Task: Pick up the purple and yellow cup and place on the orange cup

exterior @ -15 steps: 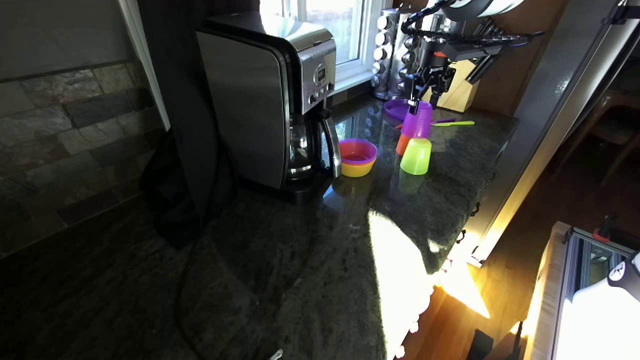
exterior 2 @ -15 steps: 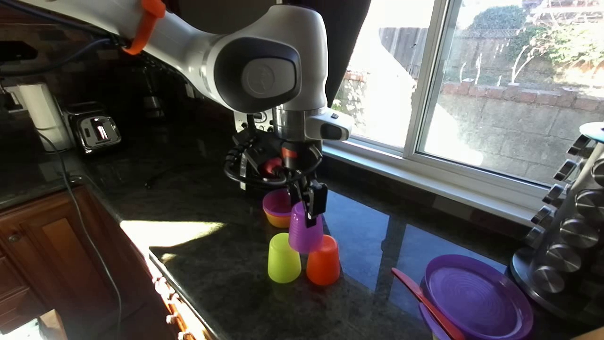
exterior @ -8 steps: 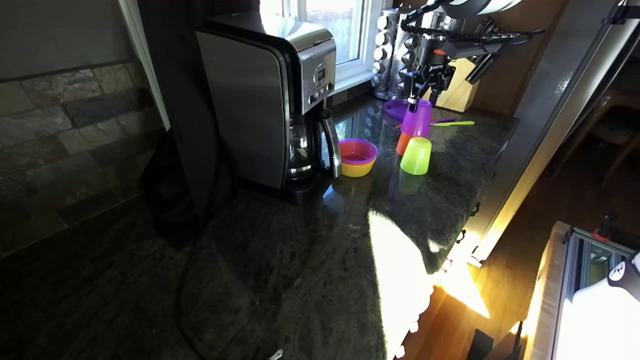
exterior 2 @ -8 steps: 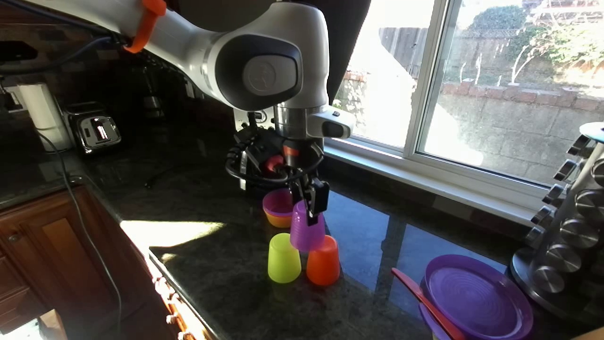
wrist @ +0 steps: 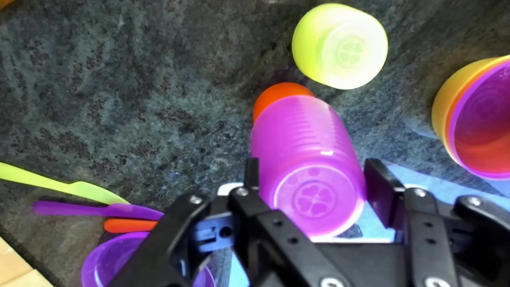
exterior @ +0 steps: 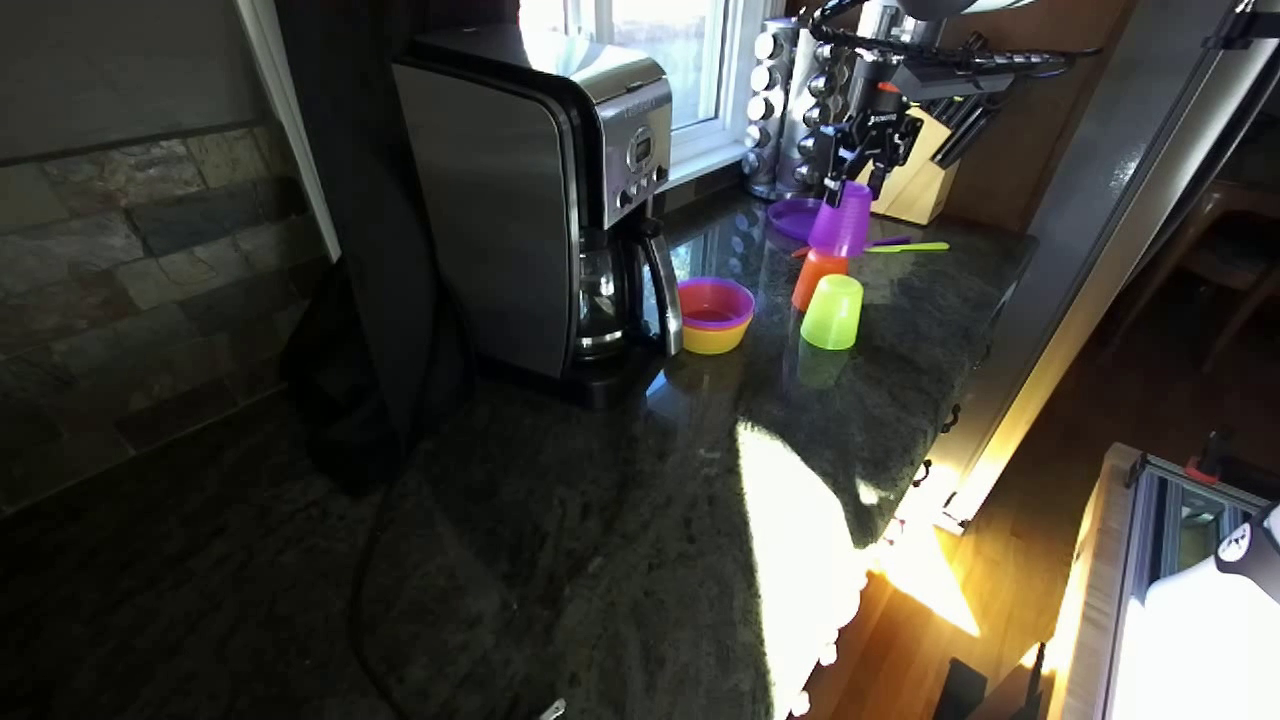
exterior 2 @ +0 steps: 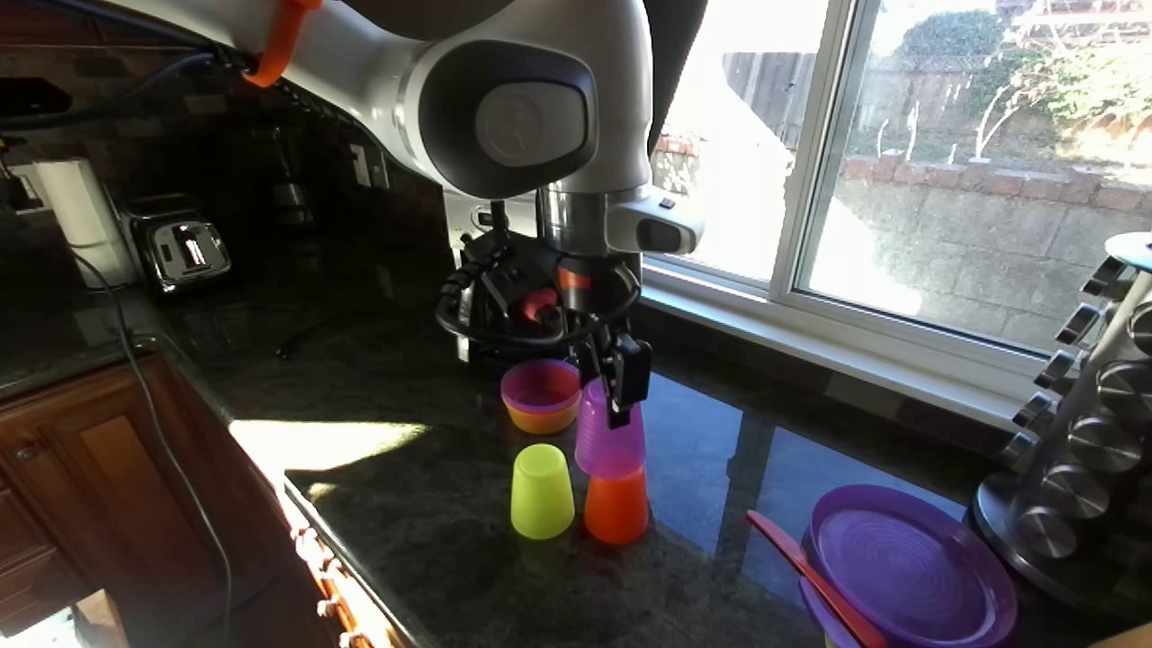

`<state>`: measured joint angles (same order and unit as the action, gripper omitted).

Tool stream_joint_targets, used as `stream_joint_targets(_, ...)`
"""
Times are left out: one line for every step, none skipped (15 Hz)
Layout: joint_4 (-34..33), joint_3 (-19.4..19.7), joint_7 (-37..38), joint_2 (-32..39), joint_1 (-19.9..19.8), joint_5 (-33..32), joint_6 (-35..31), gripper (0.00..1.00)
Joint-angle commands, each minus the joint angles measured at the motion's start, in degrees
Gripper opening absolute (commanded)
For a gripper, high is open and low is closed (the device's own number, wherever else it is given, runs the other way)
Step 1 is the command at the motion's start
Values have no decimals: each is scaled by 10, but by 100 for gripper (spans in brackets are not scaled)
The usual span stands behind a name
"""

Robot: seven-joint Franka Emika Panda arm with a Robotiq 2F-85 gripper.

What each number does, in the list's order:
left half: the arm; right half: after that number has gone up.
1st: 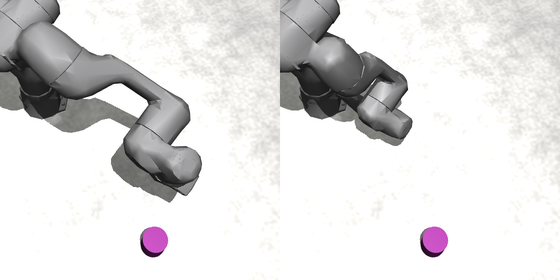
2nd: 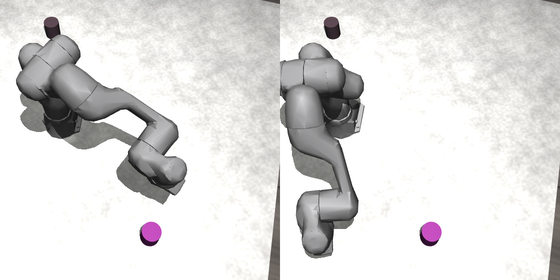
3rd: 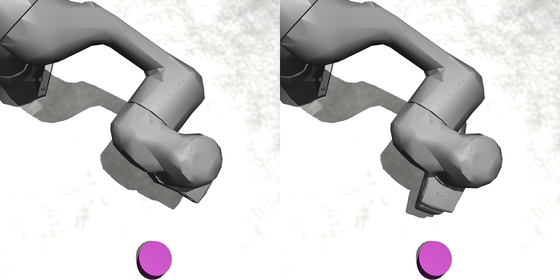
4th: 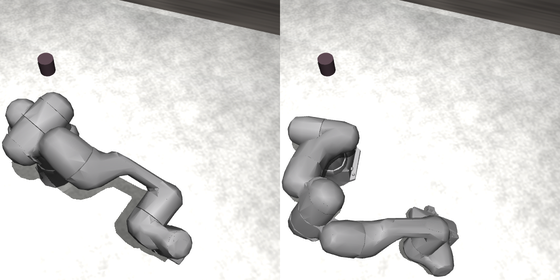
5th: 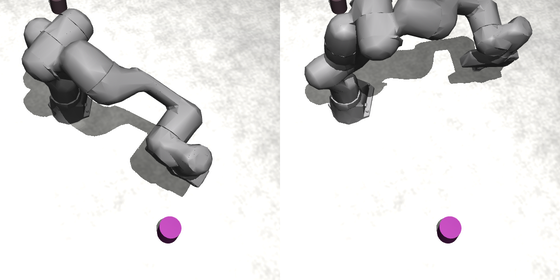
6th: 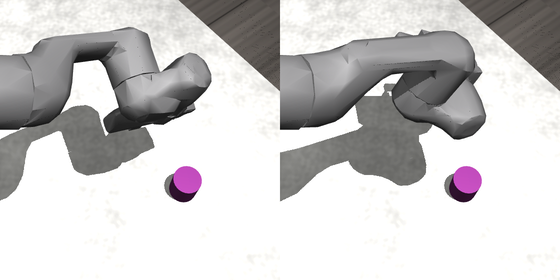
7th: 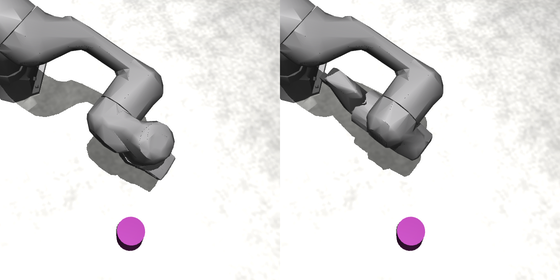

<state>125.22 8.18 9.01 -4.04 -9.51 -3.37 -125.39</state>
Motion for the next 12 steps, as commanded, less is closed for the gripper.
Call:
stream_joint_targets(-14, 4, 3, 21, 0, 13, 17, 41)
stream_joint_targets(-16, 5, 3, 26, 0, 15, 17, 41)
stream_joint_targets(-18, 4, 3, 33, 1, 16, 18, 41)
stream_joint_targets(-20, 4, 5, 39, 1, 15, 18, 41)
stream_joint_targets(-23, 4, 8, 45, 1, 13, 18, 41)
stream_joint_targets(-24, 4, 9, 51, 1, 14, 18, 41)
stream_joint_targets(-26, 4, 10, 56, 1, 14, 18, 41)
stream_joint_targets(-27, 5, 13, 61, 1, 15, 17, 41)
stream_joint_targets(-28, 5, 14, 65, 1, 17, 15, 41)
stream_joint_targets(-30, 5, 16, 70, 1, 19, 15, 41)
stream_joint_targets(-33, 5, 17, 74, 2, 20, 14, 41)
stream_joint_targets(-34, 5, 19, 78, 2, 21, 14, 41)
